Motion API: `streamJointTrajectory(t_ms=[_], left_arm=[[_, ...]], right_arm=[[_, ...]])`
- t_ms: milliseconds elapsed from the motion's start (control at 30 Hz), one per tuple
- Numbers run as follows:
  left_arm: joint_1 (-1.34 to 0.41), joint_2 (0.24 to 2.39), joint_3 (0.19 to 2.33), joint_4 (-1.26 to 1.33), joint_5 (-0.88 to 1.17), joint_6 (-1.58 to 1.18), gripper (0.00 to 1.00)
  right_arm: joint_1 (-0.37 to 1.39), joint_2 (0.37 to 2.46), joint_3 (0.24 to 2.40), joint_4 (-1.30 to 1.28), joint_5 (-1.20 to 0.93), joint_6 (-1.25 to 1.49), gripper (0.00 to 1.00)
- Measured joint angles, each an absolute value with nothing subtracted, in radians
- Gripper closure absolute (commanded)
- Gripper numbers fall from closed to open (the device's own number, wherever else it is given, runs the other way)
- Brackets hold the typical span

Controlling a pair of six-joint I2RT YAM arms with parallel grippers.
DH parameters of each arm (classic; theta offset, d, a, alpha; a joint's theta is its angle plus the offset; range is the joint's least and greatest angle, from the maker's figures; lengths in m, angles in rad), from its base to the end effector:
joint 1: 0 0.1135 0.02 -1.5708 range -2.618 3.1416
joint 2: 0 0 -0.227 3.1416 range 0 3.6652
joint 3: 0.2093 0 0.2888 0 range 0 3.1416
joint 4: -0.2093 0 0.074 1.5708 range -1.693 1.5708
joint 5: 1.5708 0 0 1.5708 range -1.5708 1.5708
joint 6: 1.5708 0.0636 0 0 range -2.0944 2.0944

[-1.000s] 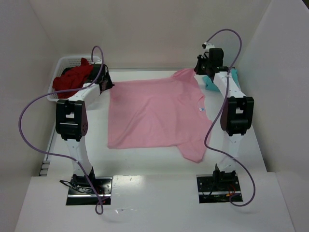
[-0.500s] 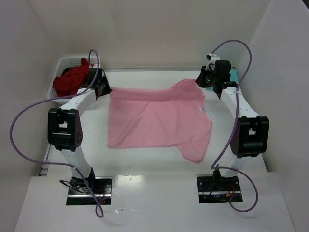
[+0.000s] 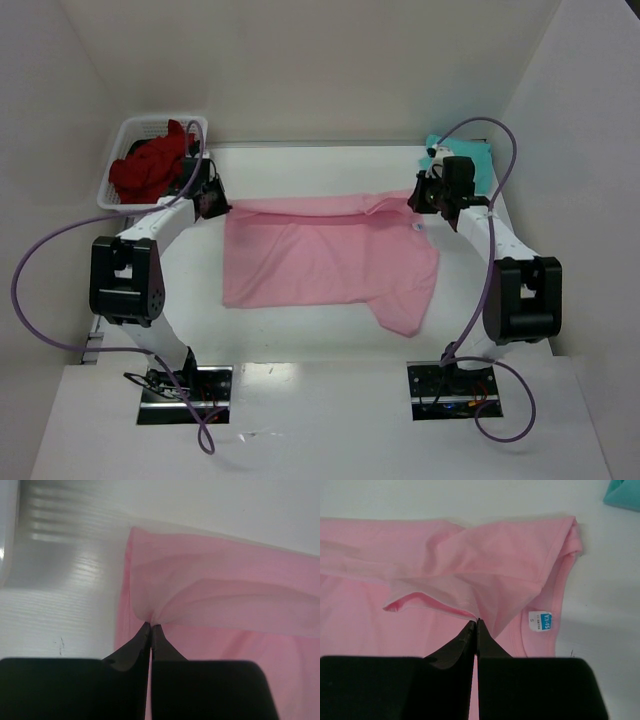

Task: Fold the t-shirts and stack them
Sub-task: Fold the flattened tshirt in 1/3 of the way

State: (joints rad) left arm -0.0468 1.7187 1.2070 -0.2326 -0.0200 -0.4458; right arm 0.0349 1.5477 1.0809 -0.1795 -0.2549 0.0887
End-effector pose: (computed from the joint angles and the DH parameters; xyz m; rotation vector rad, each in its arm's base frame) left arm 0.4299 -0.0189 0.1588 -0.4709 2.2775 -0.2261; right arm 0.4014 0.0301 0.1853 -0.0816 2.2136 0.3508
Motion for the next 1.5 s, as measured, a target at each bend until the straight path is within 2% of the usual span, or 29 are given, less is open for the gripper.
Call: streamJointTrajectory(t_ms=[367, 1033, 1167, 1233, 1267, 1367, 1400, 1467, 1500], left_arm=[[-0.126, 1.719, 1.131, -0.279, 0.001, -0.453, 1.00], [-0.123, 1.734, 1.129, -0.340, -0.101, -0.507, 1.00], [-0.123, 1.734, 1.129, -0.349, -0.080, -0.501, 1.00], [-0.123, 1.734, 1.129, -0.353, -0.056, -0.499, 1.00], [-0.123, 1.734, 1.129, -0.357, -0.047, -0.498, 0.96], [-0.123, 1.734, 1.132, -0.378, -0.034, -0.495, 0.75], [-0.123, 1.734, 1.135, -0.387, -0.032, -0.493, 0.67], [-0.123, 1.732, 1.140, -0.401, -0.035, -0.494, 0.59], [-0.123, 1.727, 1.145, -0.412, -0.044, -0.495, 0.55]], right_arm=[[0.035, 1.544, 1.017, -0.174, -0.213, 0.093, 0.94], [0.035, 1.561, 0.954, -0.180, -0.212, 0.096, 0.93], [0.035, 1.567, 0.953, -0.181, -0.213, 0.095, 0.80], [0.035, 1.567, 0.953, -0.181, -0.203, 0.091, 0.64], [0.035, 1.567, 0.951, -0.181, -0.200, 0.091, 0.59], [0.035, 1.566, 0.944, -0.186, -0.175, 0.091, 0.49], [0.035, 1.565, 0.942, -0.188, -0.166, 0.092, 0.38], [0.033, 1.560, 0.941, -0.192, -0.153, 0.097, 0.22], [0.031, 1.558, 0.941, -0.192, -0.151, 0.101, 0.18]])
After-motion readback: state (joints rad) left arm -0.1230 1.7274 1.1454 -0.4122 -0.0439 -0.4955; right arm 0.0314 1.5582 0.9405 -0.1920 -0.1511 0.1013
